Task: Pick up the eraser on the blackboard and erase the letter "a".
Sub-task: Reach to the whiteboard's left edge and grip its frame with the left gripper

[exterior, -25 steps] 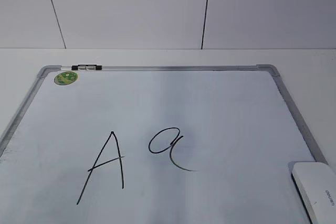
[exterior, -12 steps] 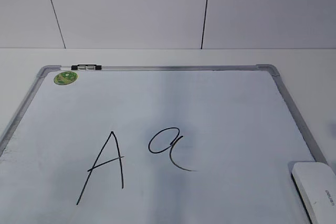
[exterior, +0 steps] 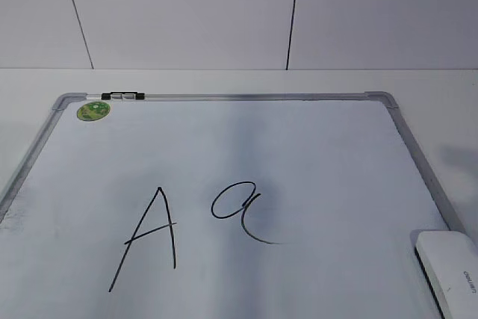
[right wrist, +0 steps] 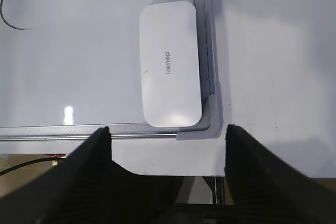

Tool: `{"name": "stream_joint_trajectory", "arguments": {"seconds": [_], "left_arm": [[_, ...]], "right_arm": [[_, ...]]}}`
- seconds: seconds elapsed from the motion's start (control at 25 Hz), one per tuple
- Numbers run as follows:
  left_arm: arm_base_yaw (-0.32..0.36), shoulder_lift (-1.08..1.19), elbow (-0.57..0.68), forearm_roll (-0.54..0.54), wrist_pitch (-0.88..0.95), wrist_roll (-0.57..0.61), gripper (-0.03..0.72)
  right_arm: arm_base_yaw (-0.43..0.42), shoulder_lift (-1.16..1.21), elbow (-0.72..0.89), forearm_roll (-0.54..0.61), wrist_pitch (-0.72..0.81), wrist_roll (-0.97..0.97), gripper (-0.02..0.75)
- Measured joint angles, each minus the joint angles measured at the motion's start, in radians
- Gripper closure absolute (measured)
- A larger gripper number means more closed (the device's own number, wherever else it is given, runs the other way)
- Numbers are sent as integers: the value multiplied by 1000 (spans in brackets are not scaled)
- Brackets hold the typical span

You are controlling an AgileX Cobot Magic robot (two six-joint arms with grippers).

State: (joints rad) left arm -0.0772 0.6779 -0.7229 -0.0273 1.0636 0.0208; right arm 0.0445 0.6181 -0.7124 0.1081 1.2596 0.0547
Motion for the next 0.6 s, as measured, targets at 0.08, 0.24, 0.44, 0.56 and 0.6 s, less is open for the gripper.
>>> {"name": "stream_joint_trajectory", "arguments": {"seconds": [0.08,0.24,0.44,0.56,0.6], "left_arm": [[0,101,-52,0,-4,0,443],[0,338,-167,38,-8,0,443],[0,624,-298,71,-11,0,443],[0,749,-357,73,-22,0,443],[0,790,-372,73,-35,0,443]], "right_arm": [[0,19,-4,4,0,2,220],[0,29,-7,6,0,2,220],[0,29,-7,8,-2,2,220],[0,29,-7,8,-2,2,220],[0,29,-7,8,-2,2,219]]}}
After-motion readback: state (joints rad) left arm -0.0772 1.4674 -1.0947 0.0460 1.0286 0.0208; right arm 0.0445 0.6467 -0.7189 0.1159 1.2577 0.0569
